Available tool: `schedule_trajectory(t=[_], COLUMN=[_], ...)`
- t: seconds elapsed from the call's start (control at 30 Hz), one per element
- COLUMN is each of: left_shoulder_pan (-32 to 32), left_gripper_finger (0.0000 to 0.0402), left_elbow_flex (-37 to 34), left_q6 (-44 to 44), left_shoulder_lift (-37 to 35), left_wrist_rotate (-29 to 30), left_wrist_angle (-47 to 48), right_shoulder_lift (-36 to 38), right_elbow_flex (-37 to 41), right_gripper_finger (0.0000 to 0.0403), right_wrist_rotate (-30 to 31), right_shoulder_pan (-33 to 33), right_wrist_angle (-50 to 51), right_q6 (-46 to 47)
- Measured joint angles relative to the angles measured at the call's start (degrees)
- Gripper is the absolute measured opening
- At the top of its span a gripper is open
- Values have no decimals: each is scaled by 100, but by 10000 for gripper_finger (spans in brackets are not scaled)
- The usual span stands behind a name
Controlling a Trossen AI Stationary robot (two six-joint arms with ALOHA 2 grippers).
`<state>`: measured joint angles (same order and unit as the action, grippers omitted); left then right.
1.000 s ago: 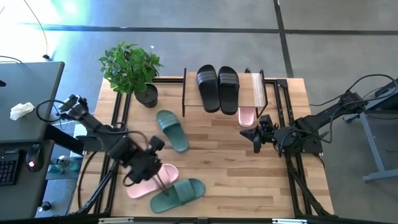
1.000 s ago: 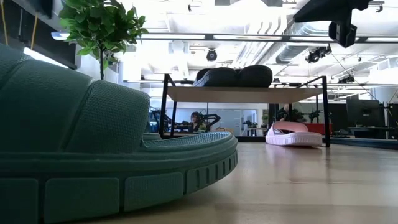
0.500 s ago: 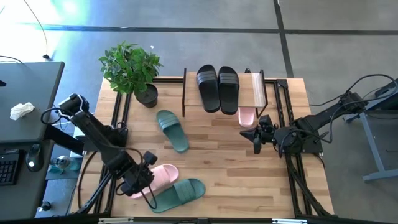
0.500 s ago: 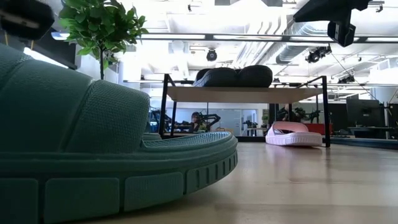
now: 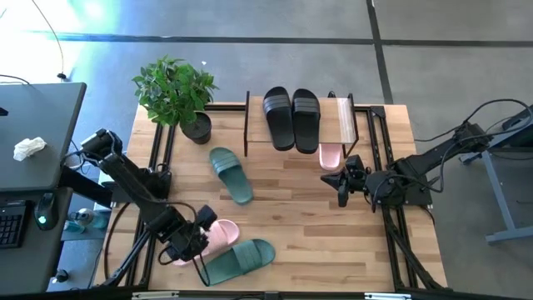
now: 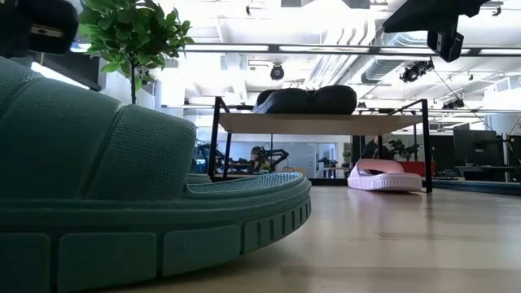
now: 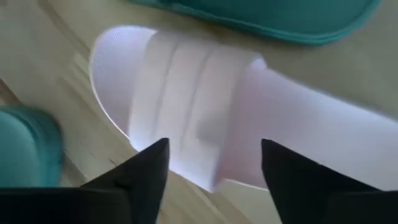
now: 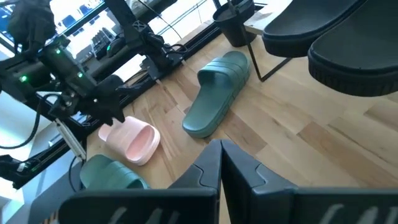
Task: Pick and place slides into the shelf
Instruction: Put the pink slipper under the shelf
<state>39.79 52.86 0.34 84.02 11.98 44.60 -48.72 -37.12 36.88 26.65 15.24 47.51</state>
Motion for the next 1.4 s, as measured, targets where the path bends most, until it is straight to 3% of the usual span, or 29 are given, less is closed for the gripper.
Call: schedule_trajectory(t=[0.17,0.37,0.5,0.77,0.9,1.17,1.3,1.4], left_shoulder_pan=[-2,-2,-2,-7,-7,-178,-696,-1148], left_gripper_finger=[268,244,187,15,19,9,6,5], left_elbow_flex=[-2,-2,0,333,802,2577,3329,3651], left_q6=[227,206,189,213,26,-269,-205,72], left_shoulder_lift=[437,865,888,851,851,832,827,827], left_wrist_rotate=[622,972,1027,1094,1214,2616,2816,2788], left_wrist_angle=[-12,-28,-130,-88,442,2742,2901,2601], right_shoulder_lift=[-146,-299,-314,-314,-314,-312,-289,-203], right_elbow_flex=[0,0,0,0,0,0,0,0], right_gripper_finger=[0,0,0,0,0,0,0,0], right_wrist_rotate=[2,41,42,42,42,49,-26,-420], right_shoulder_pan=[-2,-2,-2,-2,-2,-2,-2,-2], right_wrist_angle=[7,-1,-5,-3,-3,-384,-874,-1312], right_q6=[2,0,22,28,48,-50,-197,-376])
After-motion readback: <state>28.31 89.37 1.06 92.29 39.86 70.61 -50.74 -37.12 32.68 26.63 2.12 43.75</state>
